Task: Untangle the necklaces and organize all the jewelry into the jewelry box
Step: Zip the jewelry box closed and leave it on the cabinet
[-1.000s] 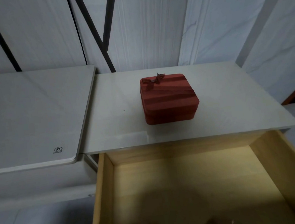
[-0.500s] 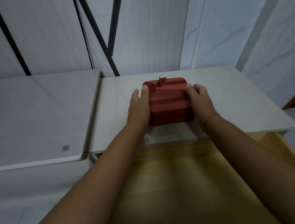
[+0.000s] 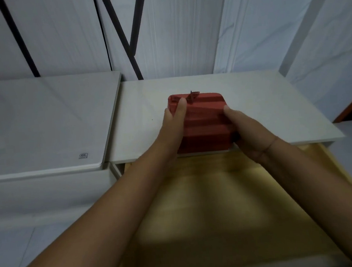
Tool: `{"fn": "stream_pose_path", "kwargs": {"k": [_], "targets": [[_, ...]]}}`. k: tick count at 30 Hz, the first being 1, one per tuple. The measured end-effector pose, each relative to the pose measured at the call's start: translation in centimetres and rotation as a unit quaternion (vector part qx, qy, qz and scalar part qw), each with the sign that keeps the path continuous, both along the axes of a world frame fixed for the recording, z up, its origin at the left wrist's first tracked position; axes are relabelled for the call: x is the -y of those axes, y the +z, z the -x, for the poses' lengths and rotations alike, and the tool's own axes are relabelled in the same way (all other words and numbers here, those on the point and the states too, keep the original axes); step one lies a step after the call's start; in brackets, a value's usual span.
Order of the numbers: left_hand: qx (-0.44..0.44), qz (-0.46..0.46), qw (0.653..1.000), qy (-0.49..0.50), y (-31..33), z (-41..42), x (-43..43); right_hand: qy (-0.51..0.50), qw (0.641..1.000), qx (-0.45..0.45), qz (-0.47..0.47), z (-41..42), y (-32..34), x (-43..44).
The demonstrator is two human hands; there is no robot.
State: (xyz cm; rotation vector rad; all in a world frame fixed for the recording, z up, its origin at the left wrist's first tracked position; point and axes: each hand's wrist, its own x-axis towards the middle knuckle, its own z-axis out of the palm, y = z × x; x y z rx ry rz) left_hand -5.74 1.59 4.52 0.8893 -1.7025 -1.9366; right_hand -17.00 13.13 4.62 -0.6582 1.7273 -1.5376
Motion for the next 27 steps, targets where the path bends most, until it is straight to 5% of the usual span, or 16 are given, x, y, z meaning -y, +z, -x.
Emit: {"fn": "stream_pose_path", "kwargs": {"k": [9,16,27], "targets": [[-0.053,-0.023,0.997,-0.052,-2.3,-11.1,-7.8,0.091,0.990,0.102,-0.020,-6.5,-0.7,-10.1],[0.046,-0.106,0.993,-0.013,-5.6,-12.6,-8.6,0.097,0.965,0.219,-0.111,-7.3,-4.5,-10.8],[0.194,-0.139,0.970,-0.037,-11.6,-9.2,-6.1,0.084,0.959,0.151,-0.227,-4.6,-10.8,-6.5]]}}
